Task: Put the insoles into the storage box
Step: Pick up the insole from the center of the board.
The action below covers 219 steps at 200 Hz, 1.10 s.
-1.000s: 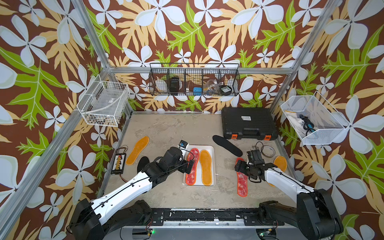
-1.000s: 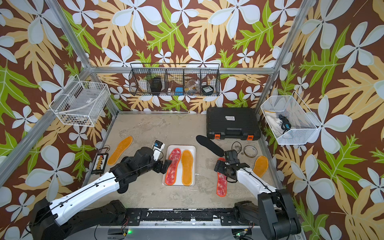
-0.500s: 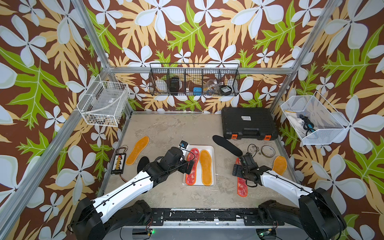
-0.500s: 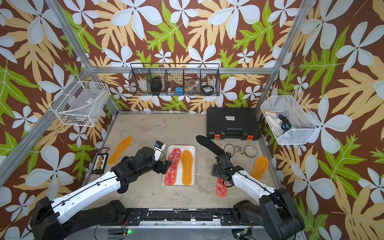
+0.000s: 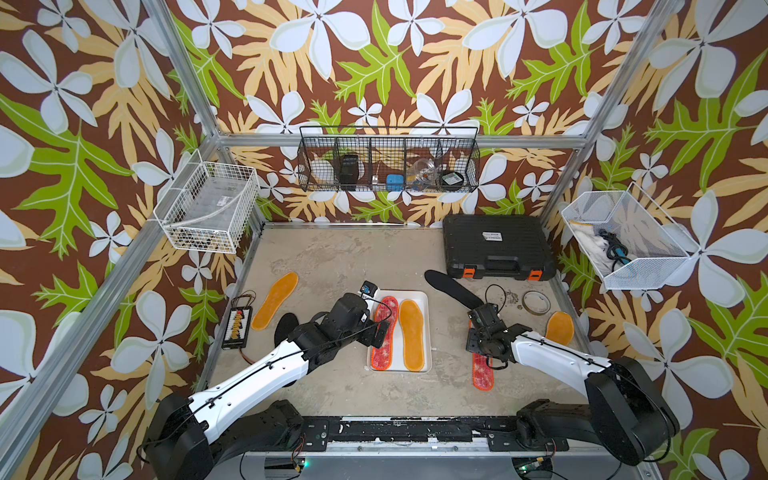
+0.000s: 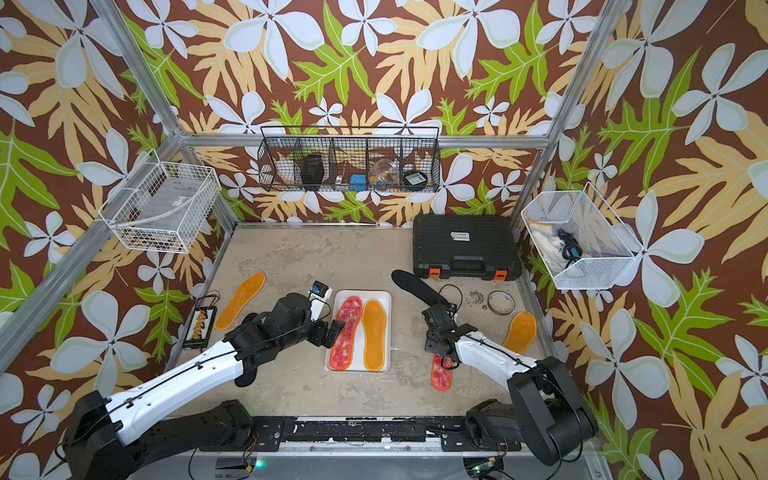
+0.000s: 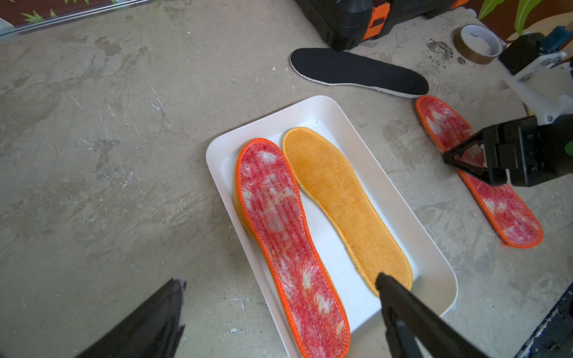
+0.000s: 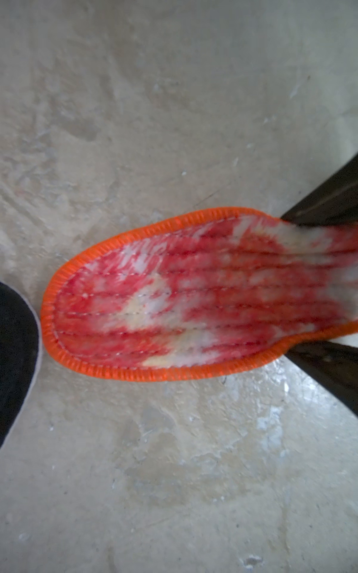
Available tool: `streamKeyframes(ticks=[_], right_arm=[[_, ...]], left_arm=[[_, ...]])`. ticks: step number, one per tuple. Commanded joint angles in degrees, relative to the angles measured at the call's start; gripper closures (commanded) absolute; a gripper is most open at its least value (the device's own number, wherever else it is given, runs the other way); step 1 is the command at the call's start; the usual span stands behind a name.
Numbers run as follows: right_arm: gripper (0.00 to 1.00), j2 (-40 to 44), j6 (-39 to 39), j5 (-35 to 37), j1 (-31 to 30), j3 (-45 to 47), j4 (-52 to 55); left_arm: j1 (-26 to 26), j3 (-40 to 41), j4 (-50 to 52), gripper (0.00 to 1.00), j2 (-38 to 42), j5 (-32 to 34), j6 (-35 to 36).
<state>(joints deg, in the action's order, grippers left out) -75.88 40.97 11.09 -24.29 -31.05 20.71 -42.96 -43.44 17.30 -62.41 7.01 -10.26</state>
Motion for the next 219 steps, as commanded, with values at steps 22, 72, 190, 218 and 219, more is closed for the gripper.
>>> streamKeyframes(ticks=[22, 72, 190, 218, 219], right_arm=[[0.52, 1.2, -2.7, -7.2, 0.0, 0.5, 2.7], [0.53, 4.0, -4.7, -8.7, -0.1, -1.3, 4.2], [0.53, 11.3, -6.1, -8.9, -0.1, -8.3, 9.8], [0.53, 12.1, -6.4, -9.6, -0.1, -9.0, 10.2], [0.53, 12.1, -6.4, -9.7, -0.1, -9.1, 10.2]], left_arm=[[0.0, -0.5, -0.2, 0.0, -0.4, 0.5, 0.2], [0.0, -0.5, 0.0, 0.0, -0.9, 1.6, 0.1], [0.1, -0.6, -0.2, 0.0, -0.5, 3.5, -0.1], [0.1, -0.6, -0.2, 0.0, -0.3, 3.8, -0.2], [0.1, -0.6, -0.2, 0.0, -0.3, 3.8, -0.2]])
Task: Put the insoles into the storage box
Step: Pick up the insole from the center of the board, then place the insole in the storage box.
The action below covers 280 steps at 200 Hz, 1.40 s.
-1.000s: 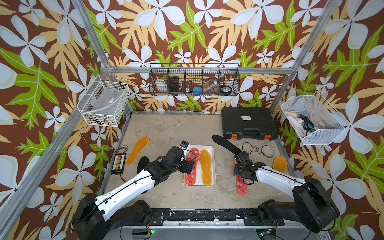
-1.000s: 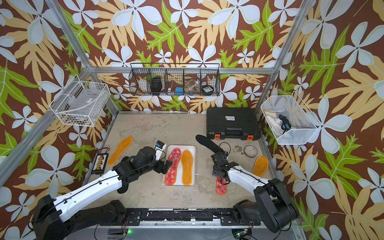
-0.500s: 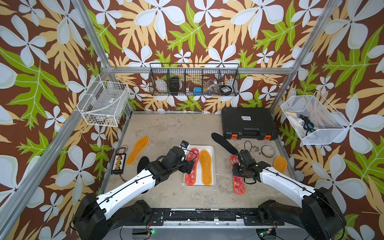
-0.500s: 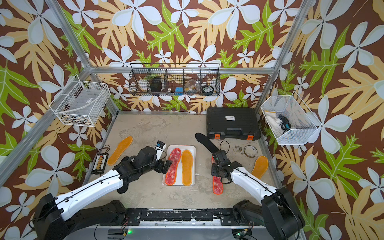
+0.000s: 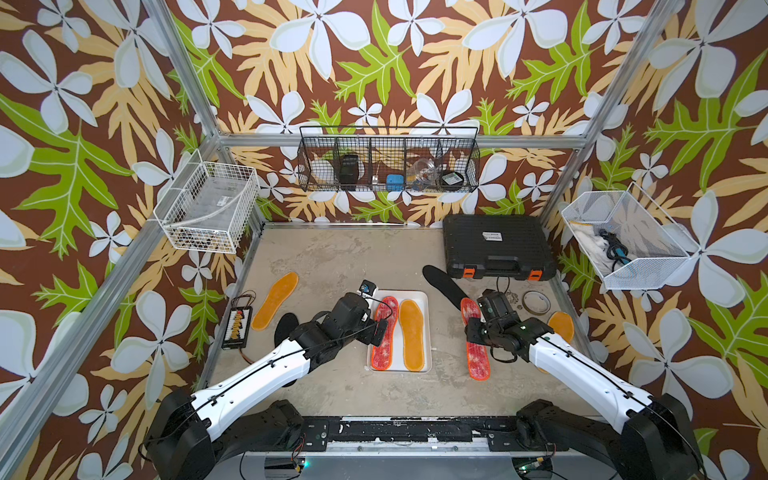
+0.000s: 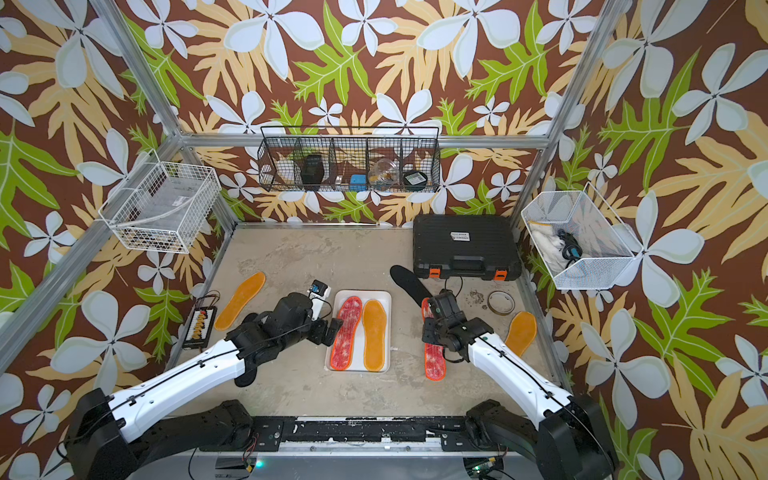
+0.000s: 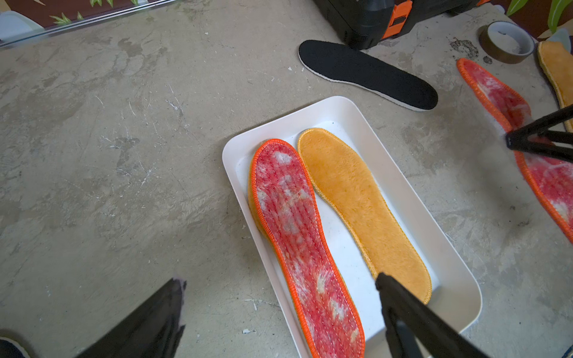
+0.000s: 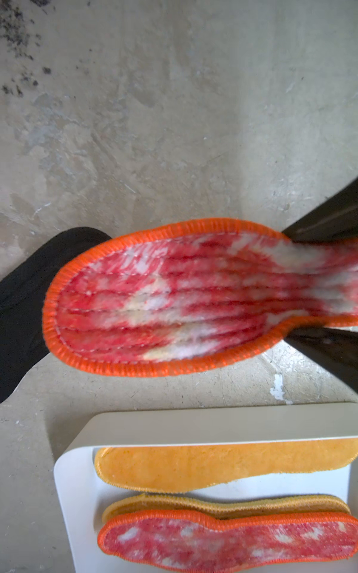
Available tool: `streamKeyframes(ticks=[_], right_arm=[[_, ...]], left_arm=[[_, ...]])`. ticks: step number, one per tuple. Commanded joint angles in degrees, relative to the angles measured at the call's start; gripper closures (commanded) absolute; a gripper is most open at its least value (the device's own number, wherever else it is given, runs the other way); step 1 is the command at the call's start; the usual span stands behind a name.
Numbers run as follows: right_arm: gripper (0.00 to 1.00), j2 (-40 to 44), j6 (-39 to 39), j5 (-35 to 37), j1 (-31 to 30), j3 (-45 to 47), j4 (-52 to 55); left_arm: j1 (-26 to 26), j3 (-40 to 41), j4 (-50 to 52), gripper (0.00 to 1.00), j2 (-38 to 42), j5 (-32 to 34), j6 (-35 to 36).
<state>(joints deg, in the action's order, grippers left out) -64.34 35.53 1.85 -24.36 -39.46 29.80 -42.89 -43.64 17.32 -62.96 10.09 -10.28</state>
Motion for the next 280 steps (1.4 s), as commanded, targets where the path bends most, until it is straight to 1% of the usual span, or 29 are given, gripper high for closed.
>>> streamKeyframes(ticks=[1, 34, 74, 127, 150, 177, 199, 226, 252, 280], right_arm=[[0.53, 0.7, -0.9, -0.5, 0.0, -0.7, 1.2], [0.52, 0.5, -1.0, -2.0, -0.8, -3.2, 1.6], [0.52, -2.7, 0.9, -2.4, -4.6, -6.9, 0.4], [0.5, -12.8, 8.0, -3.0, -13.5, -13.2, -6.2], [0.48, -17.8, 11.5, -3.7, -15.6, -15.5, -10.1], [0.48, -24.2, 13.2, -5.9, -16.8, -19.1, -12.8], [0.48, -28.4, 14.4, -5.3, -18.2, -21.2, -13.5], [0.47, -31.6, 16.2, -2.2, -20.1, -22.3, -12.7], [0.47, -32.8, 17.5, -0.2, -20.9, -21.2, -12.7], [0.46, -32.7, 17.7, 3.7, -21.2, -20.7, -10.9]], left_arm=[[0.0, -0.4, -0.1, 0.0, 0.3, 0.7, -0.2], [0.0, -0.2, -0.2, 0.0, 1.0, 0.5, -0.4], [0.0, 0.1, -0.4, 0.0, 2.0, 0.9, -0.4], [0.0, 0.0, -0.3, 0.0, 1.8, 0.3, -0.3], [0.0, -0.1, -0.3, 0.0, 1.9, 0.3, -0.2], [0.1, -0.1, -0.2, 0.0, 1.9, 0.1, -0.3], [0.0, -0.1, -0.2, 0.0, 2.0, 0.1, -0.4], [0.0, 0.0, -0.2, 0.0, 2.2, 0.0, -0.5], [0.0, 0.0, 0.1, 0.0, 2.2, 0.0, -0.6], [0.0, 0.0, 0.2, 0.0, 2.3, 0.0, -0.7]])
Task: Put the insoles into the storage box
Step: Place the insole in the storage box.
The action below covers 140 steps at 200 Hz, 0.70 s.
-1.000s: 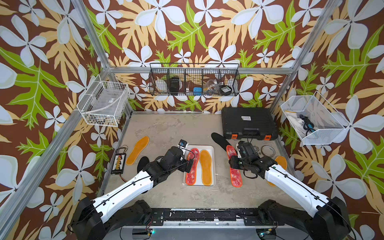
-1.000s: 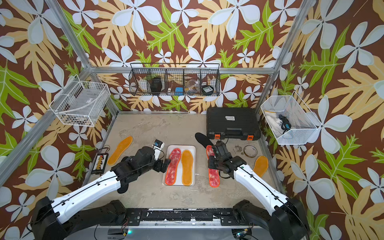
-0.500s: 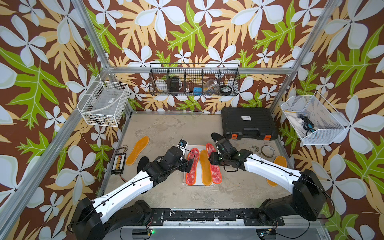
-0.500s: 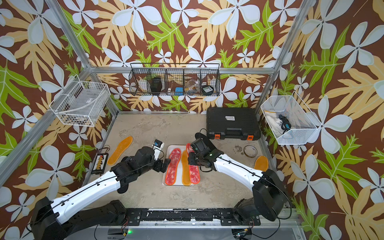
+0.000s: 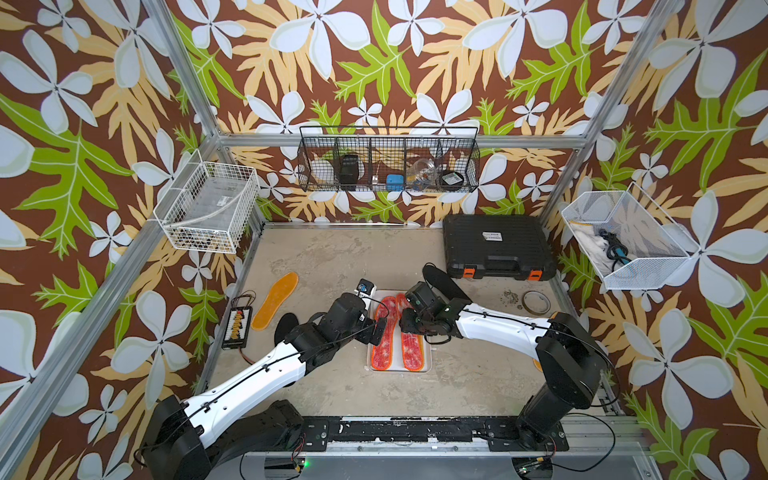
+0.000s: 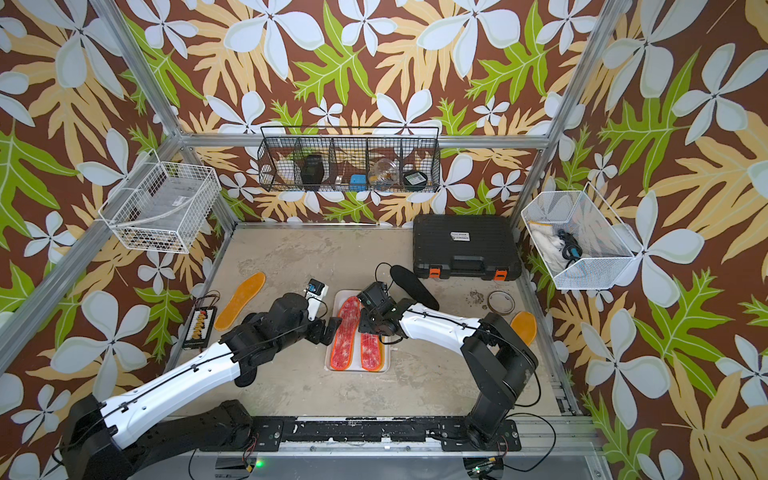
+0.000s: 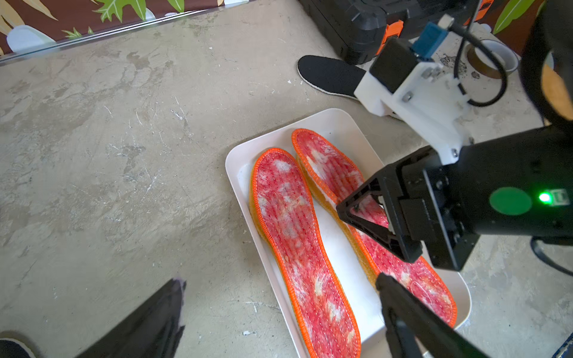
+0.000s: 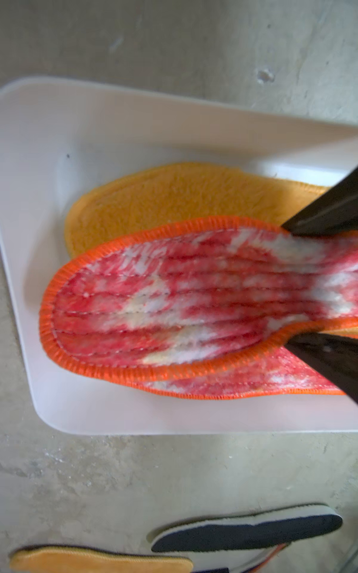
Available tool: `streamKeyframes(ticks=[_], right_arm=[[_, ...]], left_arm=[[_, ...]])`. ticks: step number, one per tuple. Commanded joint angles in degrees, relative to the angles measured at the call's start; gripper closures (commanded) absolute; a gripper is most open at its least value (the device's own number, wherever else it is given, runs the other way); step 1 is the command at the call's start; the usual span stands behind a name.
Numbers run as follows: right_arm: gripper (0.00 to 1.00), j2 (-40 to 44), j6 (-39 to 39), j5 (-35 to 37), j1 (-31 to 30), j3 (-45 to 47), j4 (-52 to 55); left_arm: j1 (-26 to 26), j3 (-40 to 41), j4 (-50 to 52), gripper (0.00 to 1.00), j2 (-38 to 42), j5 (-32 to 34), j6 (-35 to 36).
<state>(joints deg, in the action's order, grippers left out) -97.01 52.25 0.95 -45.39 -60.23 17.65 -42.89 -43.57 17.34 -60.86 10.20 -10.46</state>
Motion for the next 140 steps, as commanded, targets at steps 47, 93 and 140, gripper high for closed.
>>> streamKeyframes(ticks=[47, 93, 140], right_arm=[[0.46, -0.1, 0.9, 5.5, -0.5, 1.4, 1.4], [0.43, -2.0, 0.8, 5.2, -1.1, 0.7, 1.3], [0.39, -3.8, 0.7, 4.9, -1.2, 0.5, 0.9]], left_arm=[[0.0, -0.1, 0.3, 0.0, 0.4, -0.1, -0.5], [0.0, 0.0, 0.5, 0.0, 0.5, 0.2, -0.6], [0.0, 0.0, 0.5, 0.0, 0.8, 0.3, -0.6]])
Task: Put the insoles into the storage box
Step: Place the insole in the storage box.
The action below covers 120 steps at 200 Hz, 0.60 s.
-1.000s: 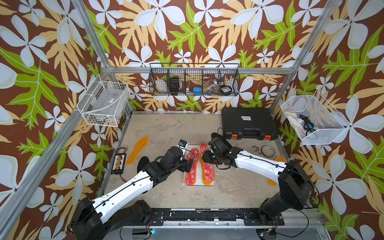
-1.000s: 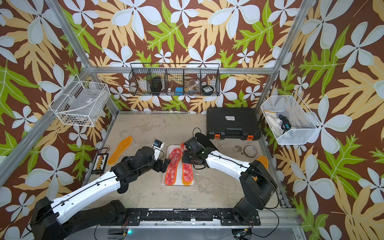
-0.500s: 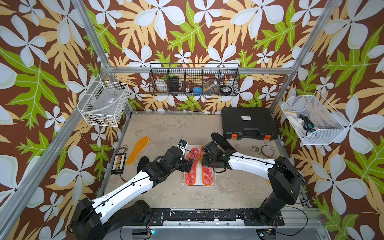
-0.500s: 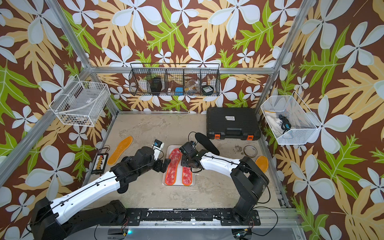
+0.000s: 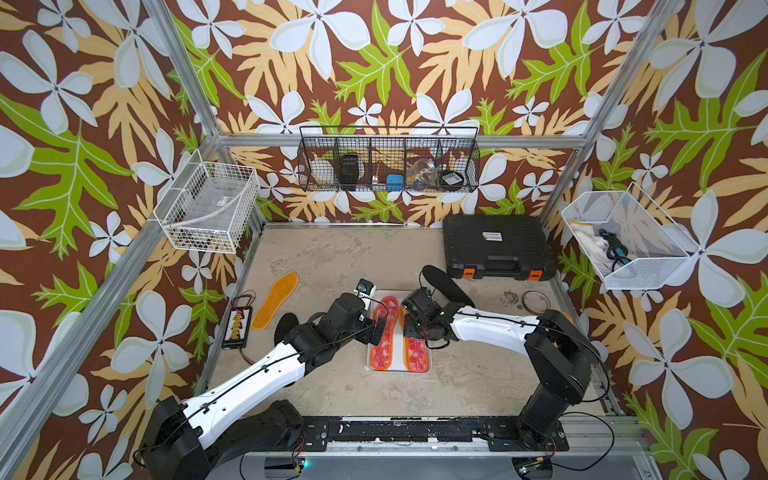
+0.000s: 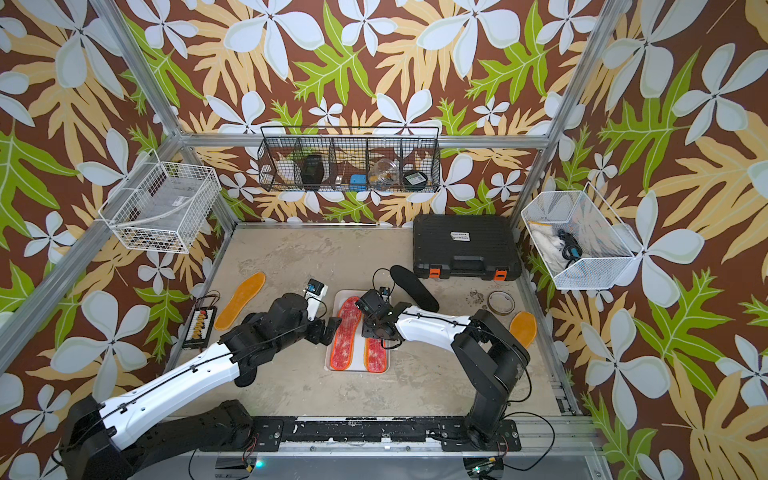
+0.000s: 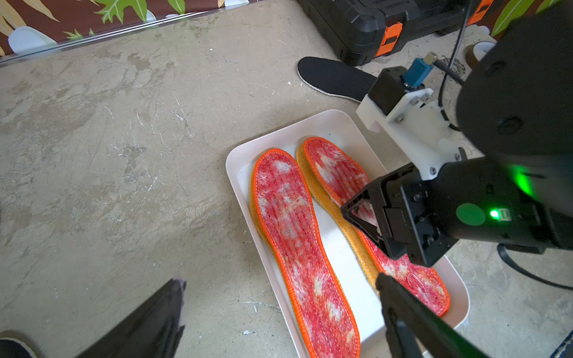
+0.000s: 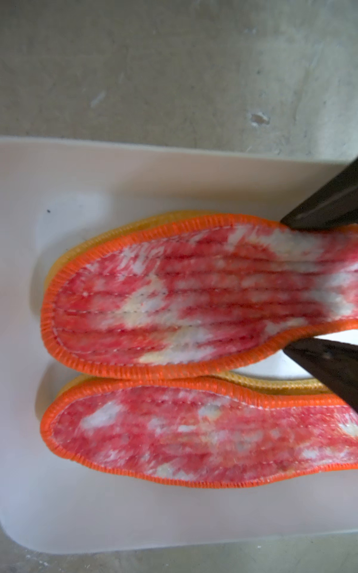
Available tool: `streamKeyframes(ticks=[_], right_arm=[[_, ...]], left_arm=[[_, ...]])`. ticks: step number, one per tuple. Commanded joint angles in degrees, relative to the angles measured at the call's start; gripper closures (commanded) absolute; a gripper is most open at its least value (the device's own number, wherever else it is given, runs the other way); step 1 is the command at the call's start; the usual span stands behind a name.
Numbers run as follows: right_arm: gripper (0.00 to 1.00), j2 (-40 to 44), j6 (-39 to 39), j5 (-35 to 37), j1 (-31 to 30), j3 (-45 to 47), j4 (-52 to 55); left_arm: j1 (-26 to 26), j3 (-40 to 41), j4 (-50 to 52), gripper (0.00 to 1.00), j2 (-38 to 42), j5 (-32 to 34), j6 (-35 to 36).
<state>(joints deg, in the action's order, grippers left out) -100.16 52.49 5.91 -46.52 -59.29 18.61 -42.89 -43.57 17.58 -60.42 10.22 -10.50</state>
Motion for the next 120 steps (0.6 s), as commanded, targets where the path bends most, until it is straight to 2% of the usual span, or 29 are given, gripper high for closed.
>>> streamKeyframes(ticks=[1, 69, 93, 120], right_arm=[[0.39, -0.6, 0.4, 0.0, -0.1, -0.5, 0.0], [0.23, 2.5, -2.0, 0.8, -0.1, -3.6, 3.7], [0.2, 6.9, -4.8, 1.3, -0.1, -4.8, 5.8], [0.18, 14.6, -12.1, 4.4, -0.1, -5.3, 6.7]], left_arm=[[0.0, 0.0, 0.3, 0.0, 0.4, 0.3, -0.6], [0.2, -0.3, 0.7, 0.0, 0.3, 1.1, -1.0], [1.6, -0.5, 1.0, 0.0, 2.8, 4.8, -2.0], [7.1, 1.6, -1.8, 0.0, 5.7, -1.9, -3.6]])
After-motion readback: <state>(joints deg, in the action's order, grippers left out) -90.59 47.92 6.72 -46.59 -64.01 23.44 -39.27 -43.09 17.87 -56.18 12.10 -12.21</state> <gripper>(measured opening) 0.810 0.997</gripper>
